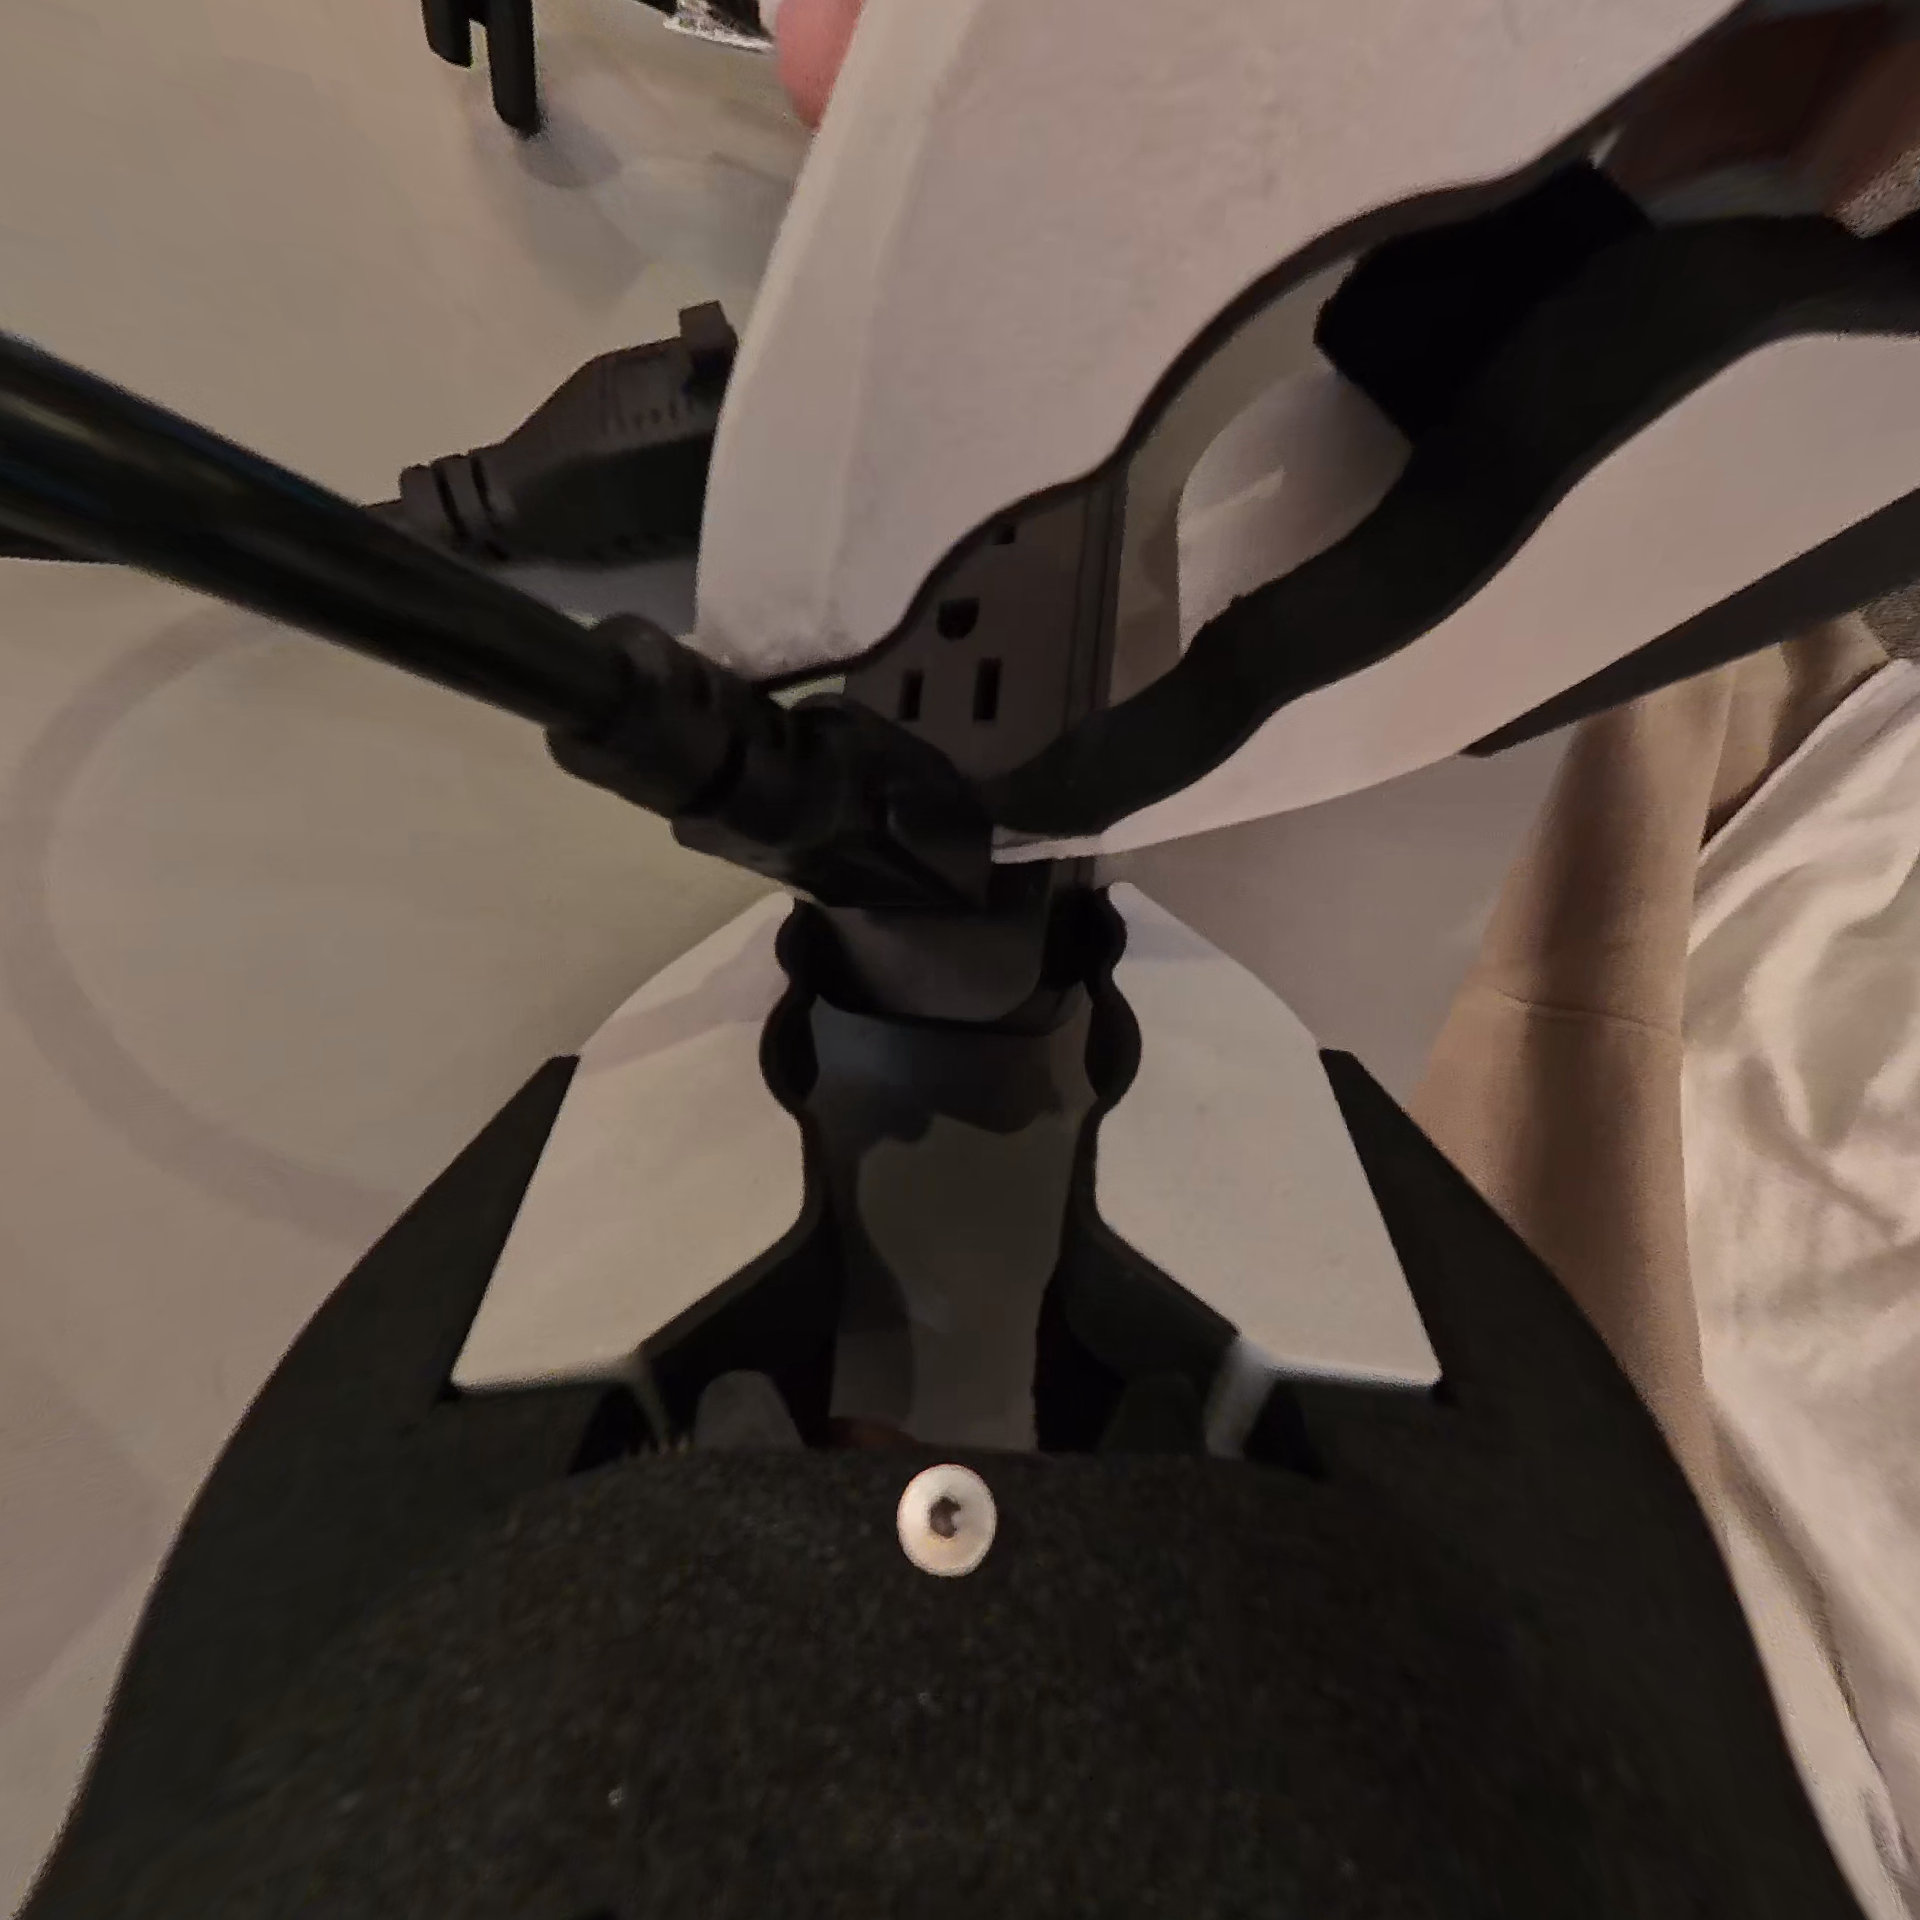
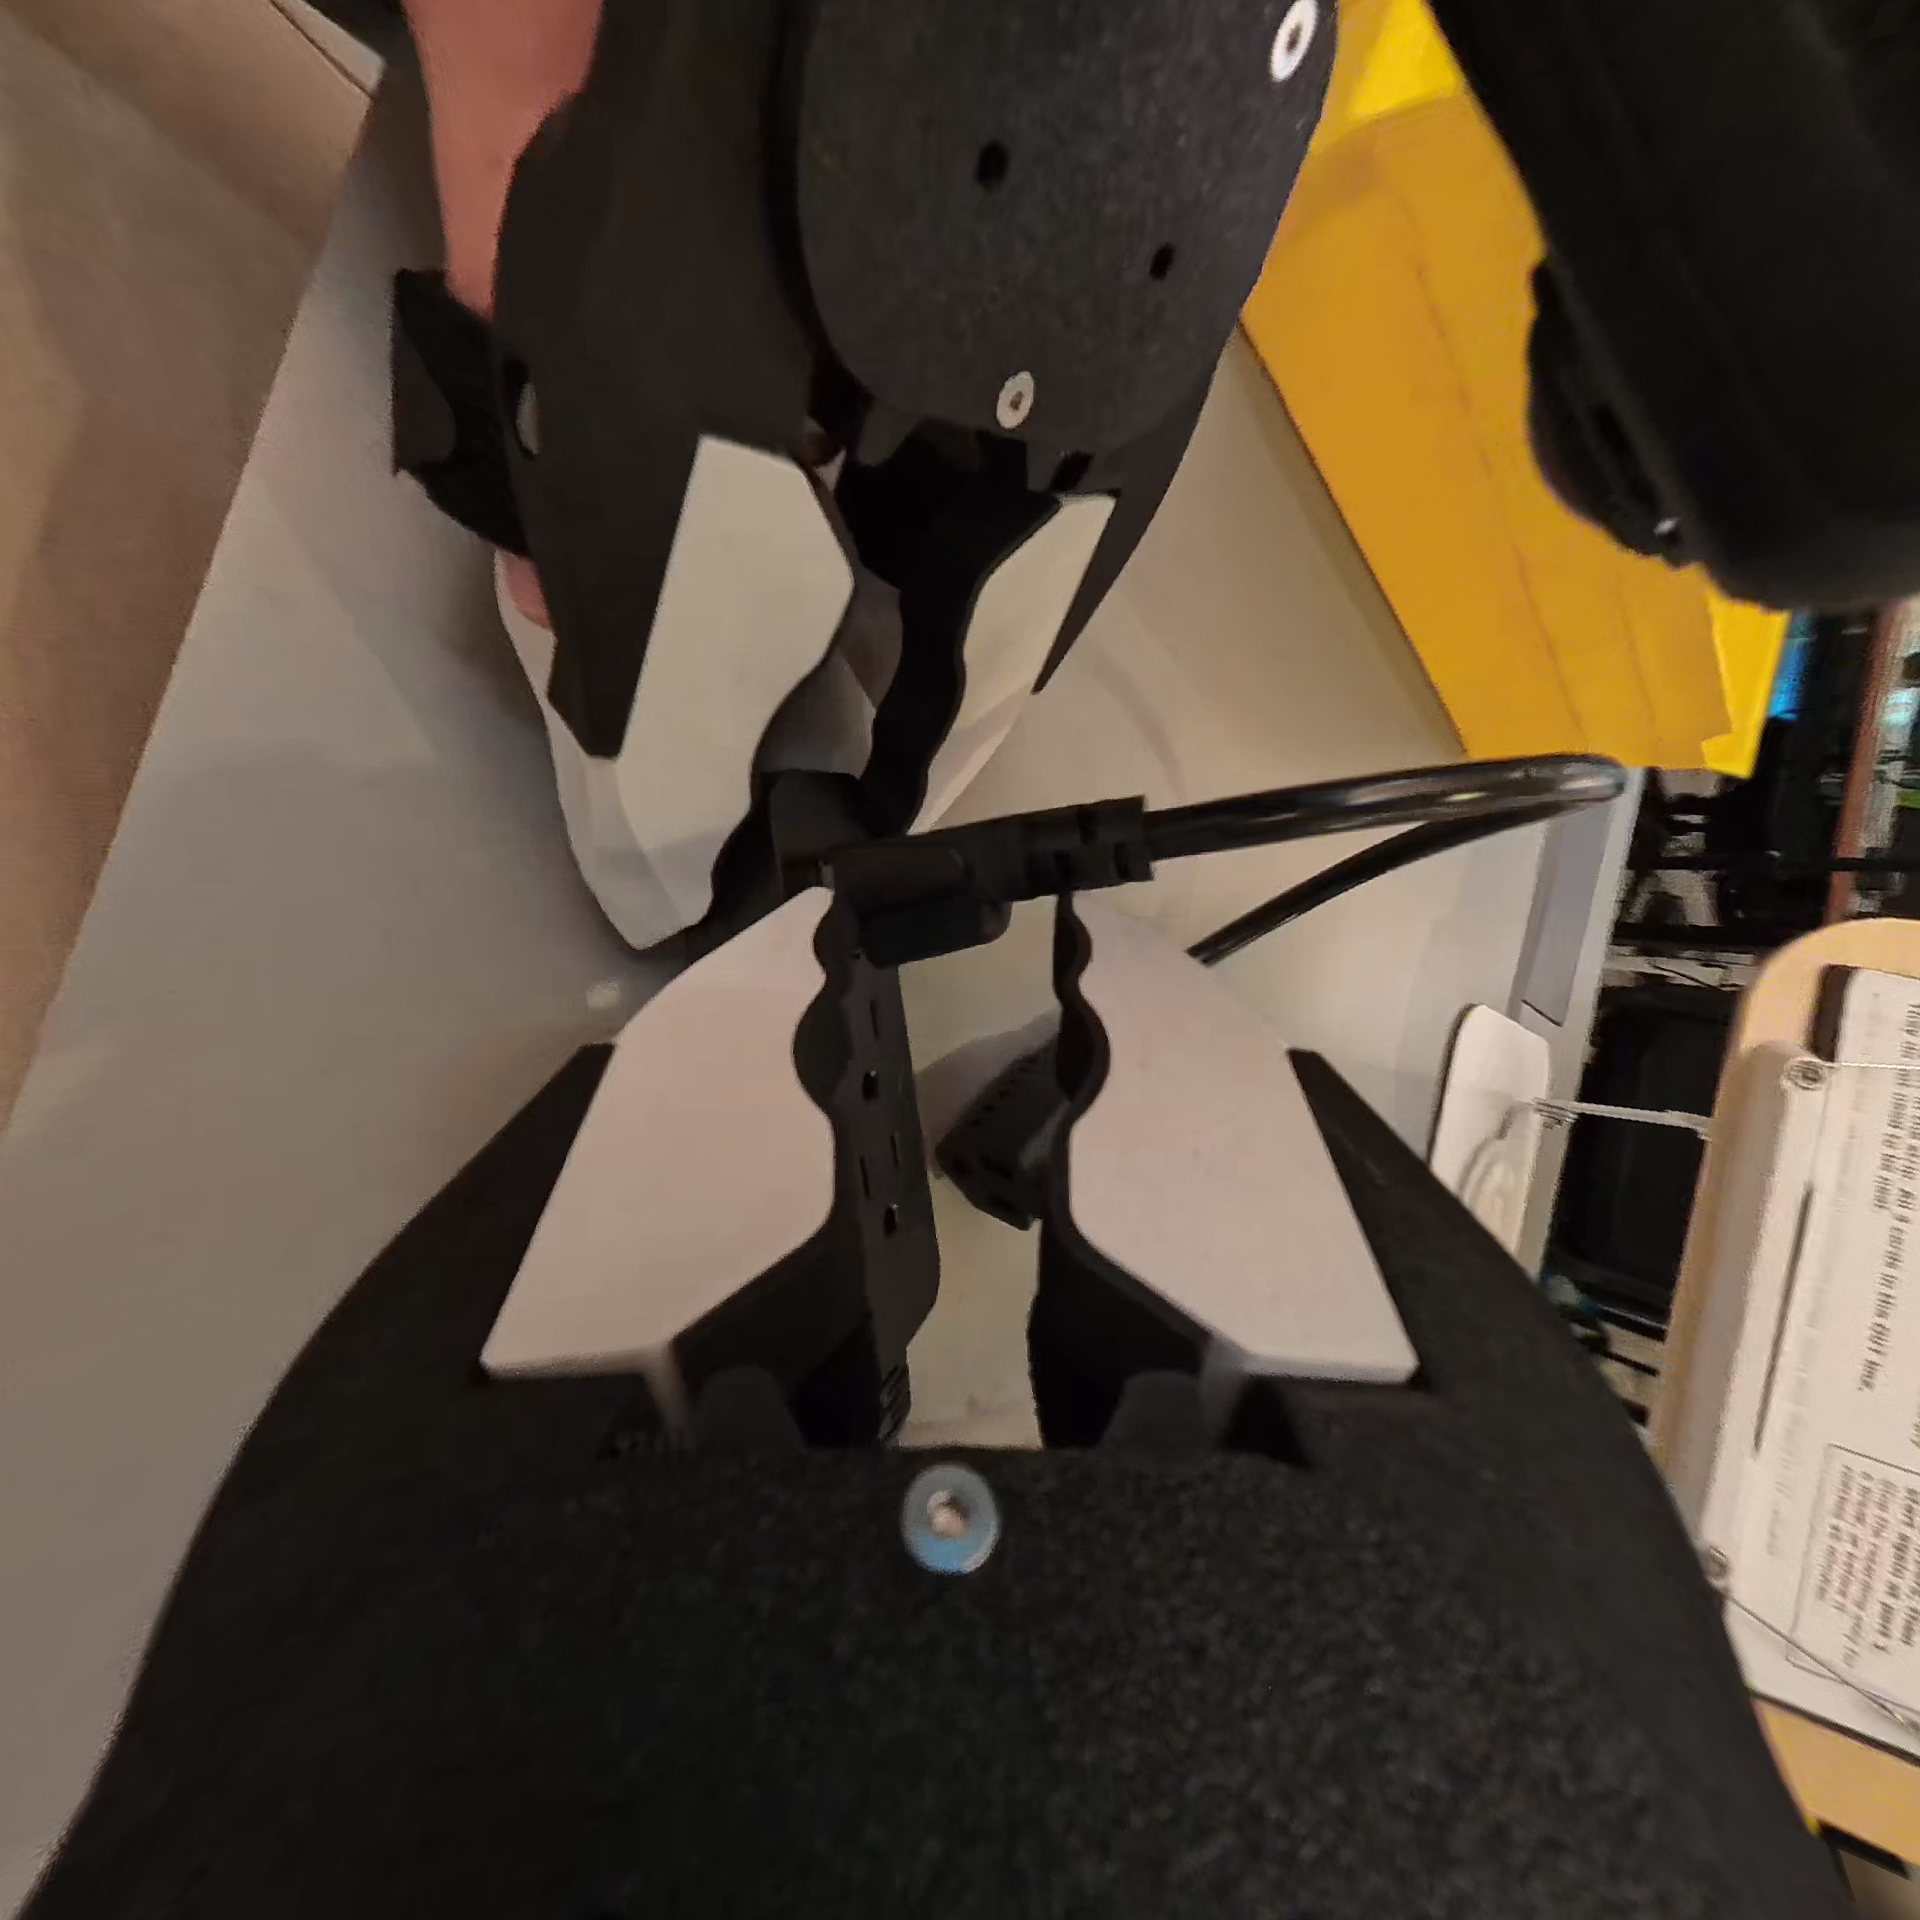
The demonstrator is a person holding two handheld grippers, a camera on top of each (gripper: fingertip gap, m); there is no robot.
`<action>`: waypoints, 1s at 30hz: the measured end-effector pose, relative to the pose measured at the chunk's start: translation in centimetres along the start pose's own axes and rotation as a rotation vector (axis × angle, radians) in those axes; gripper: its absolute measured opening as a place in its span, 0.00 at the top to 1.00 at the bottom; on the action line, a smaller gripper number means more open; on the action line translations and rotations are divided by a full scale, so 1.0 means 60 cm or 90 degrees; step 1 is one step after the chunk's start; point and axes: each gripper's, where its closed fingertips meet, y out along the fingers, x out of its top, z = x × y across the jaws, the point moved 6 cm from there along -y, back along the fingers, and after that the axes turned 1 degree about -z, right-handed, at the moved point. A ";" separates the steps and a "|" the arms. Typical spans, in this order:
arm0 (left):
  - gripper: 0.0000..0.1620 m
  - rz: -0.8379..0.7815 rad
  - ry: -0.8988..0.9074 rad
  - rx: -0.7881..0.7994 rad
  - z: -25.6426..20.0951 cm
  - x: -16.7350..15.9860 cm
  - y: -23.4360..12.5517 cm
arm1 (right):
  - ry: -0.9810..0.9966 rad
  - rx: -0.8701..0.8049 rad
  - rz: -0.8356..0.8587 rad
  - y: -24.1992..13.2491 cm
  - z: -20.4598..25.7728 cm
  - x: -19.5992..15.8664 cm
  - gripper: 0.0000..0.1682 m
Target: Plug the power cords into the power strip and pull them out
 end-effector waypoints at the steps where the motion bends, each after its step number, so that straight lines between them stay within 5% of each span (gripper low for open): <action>1: 0.70 0.001 0.003 0.002 0.000 -0.001 0.000 | 0.002 -0.014 -0.004 0.000 0.002 0.000 0.78; 15: 0.70 0.002 0.016 0.024 -0.001 -0.003 0.001 | 0.089 -0.145 -0.103 -0.004 0.026 -0.017 0.81; 30: 0.70 0.001 0.069 0.026 -0.003 -0.005 0.002 | 0.046 0.082 -0.023 0.005 0.000 -0.015 0.78</action>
